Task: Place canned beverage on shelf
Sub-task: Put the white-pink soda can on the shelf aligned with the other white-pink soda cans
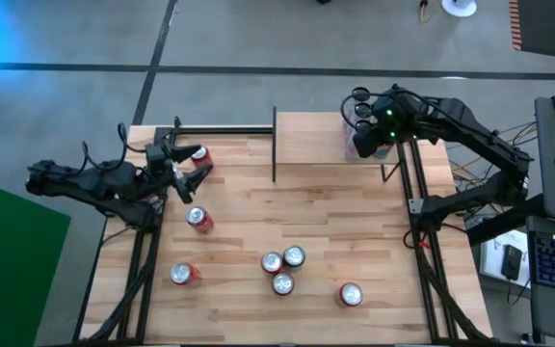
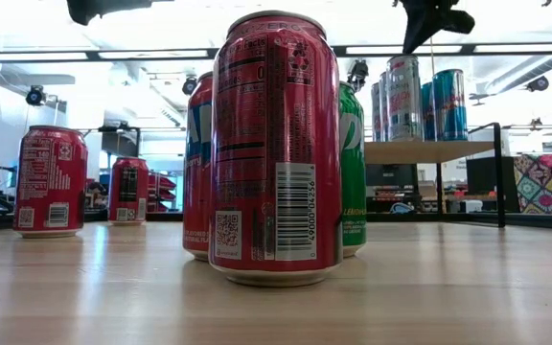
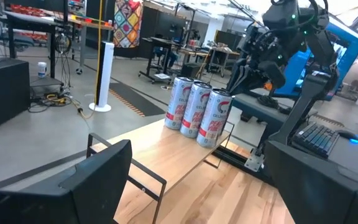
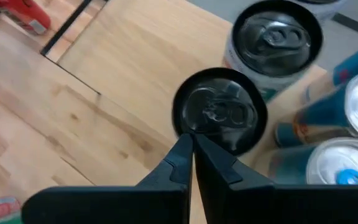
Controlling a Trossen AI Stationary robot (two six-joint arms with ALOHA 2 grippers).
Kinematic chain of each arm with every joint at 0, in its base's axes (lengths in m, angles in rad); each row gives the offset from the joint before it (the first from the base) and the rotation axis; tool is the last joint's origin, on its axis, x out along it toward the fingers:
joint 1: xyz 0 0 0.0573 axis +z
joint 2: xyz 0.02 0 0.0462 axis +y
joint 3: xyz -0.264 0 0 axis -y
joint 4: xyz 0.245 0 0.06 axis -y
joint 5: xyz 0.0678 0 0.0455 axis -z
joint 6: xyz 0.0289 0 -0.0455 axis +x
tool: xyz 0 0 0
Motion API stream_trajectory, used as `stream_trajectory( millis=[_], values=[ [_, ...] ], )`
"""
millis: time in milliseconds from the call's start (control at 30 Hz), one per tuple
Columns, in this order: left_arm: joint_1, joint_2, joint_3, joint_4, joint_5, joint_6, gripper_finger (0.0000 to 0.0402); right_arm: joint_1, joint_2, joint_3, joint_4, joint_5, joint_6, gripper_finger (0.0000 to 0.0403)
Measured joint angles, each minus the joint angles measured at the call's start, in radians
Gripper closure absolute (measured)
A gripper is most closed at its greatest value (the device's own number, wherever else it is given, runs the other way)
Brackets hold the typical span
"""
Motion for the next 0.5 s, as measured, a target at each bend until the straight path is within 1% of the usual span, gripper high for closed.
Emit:
stream_trajectory(
  millis=[233,500],
  values=[
    [0.0,0.025,0.0,-0.001,0.001,-0.018,0.0047,-0.042,0.011,0.001,0.004,-0.026,-0.033,0.0394],
    [0.0,0.047,0.0,-0.02,0.003,-0.026,0.0047,-0.045,0.006,0.005,-0.007,-0.025,-0.126,0.0394]
  ],
)
